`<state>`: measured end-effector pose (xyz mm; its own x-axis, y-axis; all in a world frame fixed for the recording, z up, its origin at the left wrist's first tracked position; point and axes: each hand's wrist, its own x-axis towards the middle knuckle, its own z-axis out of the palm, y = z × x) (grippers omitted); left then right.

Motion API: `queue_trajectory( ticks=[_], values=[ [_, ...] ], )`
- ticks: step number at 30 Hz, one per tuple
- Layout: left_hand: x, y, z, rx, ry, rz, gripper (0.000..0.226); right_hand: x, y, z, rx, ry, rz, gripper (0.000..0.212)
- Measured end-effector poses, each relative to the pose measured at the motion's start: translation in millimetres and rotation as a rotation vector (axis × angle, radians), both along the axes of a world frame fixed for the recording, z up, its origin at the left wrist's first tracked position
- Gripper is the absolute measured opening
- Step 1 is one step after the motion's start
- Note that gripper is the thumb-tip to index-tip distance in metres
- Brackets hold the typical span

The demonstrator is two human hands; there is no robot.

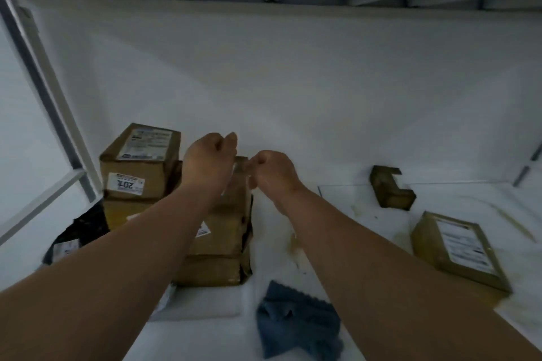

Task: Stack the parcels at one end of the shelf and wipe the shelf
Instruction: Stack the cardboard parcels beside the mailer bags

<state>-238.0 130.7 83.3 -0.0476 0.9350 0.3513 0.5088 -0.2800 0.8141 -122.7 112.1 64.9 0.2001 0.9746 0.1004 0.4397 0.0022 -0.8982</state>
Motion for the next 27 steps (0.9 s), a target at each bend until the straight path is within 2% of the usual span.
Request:
queue_trajectory(
  ticks=[2,4,5,8,9,12,15,18,21,23,25,27],
  values=[
    [30.5,-7.2,-5.8,-0.035,0.002,-0.042,0.037,34.3,-7.4,-4.6,-0.074,0.031,0.043,0.034],
    [63.8,-10.9,-15.0,-0.059,0.040,-0.080,0.023,70.5,-18.6,-11.0,-0.119,0.028,0.073,0.048],
    [79.0,-14.0,-19.4,-0.069,0.055,-0.095,0.014,88.2,-24.2,-15.2,-0.130,0.014,0.062,0.049],
    [130.1,-25.1,-40.2,-0.139,0.053,-0.152,0.048,148.7,-42.9,-29.3,-0.180,-0.010,-0.029,0.048],
    [148.4,-30.4,-46.4,-0.178,0.047,-0.165,0.047,169.8,-50.6,-32.6,-0.198,-0.020,-0.070,0.047],
    [201.0,-50.3,-60.2,-0.323,0.010,-0.193,0.014,233.4,-72.5,-37.5,-0.275,-0.076,-0.169,0.038],
    [243.2,-65.0,-75.4,-0.427,0.037,-0.241,0.028,290.8,-85.2,-50.2,-0.370,-0.145,-0.271,0.034],
    [282.6,-79.8,-100.8,-0.543,-0.013,-0.268,0.013,338.2,-100.2,-69.6,-0.461,-0.235,-0.456,0.037],
    [316.4,-96.4,-123.7,-0.683,-0.042,-0.350,0.032,376.0,-119.8,-92.6,-0.528,-0.153,-0.594,0.052],
    [332.7,-103.4,-132.1,-0.748,-0.064,-0.376,0.035,393.9,-128.8,-107.0,-0.535,-0.078,-0.651,0.055],
    [347.0,-109.0,-140.5,-0.795,-0.058,-0.373,0.036,406.9,-135.0,-119.7,-0.549,-0.013,-0.656,0.054],
    [358.5,-115.0,-146.9,-0.832,-0.037,-0.382,0.034,415.0,-139.3,-128.3,-0.570,0.131,-0.593,0.043]
  ],
)
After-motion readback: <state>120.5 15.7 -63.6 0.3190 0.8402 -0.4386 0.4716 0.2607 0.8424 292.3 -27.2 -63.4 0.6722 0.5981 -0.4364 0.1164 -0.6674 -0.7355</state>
